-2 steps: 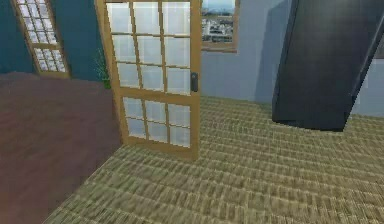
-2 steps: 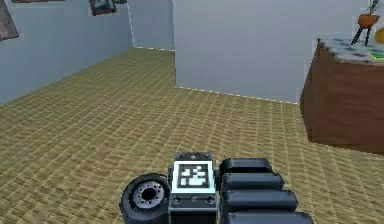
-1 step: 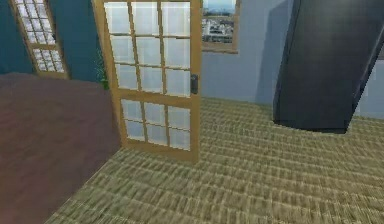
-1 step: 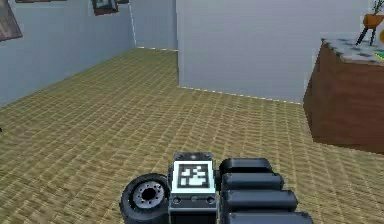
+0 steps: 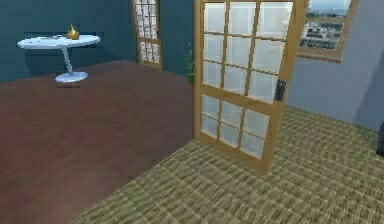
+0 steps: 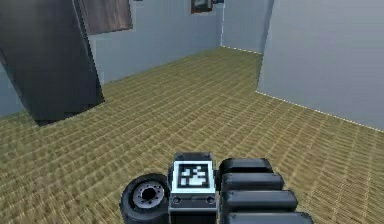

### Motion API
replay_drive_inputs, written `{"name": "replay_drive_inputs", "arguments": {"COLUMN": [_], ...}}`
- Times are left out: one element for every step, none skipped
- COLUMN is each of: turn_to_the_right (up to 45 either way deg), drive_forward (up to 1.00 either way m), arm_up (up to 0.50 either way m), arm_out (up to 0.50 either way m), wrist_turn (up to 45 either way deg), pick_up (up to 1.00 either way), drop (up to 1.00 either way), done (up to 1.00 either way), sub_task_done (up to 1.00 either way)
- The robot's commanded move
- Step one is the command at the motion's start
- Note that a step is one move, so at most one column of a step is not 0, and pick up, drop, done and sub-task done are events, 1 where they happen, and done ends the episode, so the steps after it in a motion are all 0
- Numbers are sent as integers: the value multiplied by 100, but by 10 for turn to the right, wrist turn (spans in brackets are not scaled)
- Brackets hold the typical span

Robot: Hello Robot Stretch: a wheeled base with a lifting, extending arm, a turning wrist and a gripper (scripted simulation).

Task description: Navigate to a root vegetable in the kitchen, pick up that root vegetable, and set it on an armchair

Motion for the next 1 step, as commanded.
{"name": "replay_drive_inputs", "arguments": {"turn_to_the_right": [0], "drive_forward": [40], "arm_up": [0], "arm_out": [0], "wrist_turn": [0], "pick_up": [0], "drop": [0], "done": [0], "sub_task_done": [0]}}
